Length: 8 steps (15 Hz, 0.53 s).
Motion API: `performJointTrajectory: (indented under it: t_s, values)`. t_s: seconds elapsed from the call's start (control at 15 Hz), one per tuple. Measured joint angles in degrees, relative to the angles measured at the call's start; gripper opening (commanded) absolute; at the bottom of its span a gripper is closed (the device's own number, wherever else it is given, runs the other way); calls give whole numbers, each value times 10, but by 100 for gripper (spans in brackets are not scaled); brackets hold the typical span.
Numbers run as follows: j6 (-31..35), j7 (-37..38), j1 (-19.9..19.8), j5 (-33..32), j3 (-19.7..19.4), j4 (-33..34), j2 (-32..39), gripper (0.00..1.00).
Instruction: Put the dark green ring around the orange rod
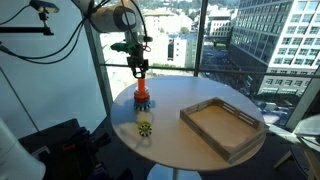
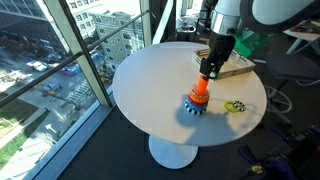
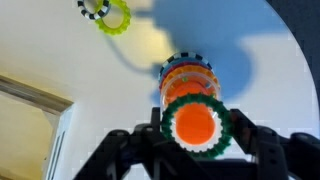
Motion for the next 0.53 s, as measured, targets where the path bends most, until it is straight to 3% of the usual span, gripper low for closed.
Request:
performJointTrajectory:
  t_s: [0.53]
  values:
    - [0, 15, 6, -18, -1, 22, 30, 44]
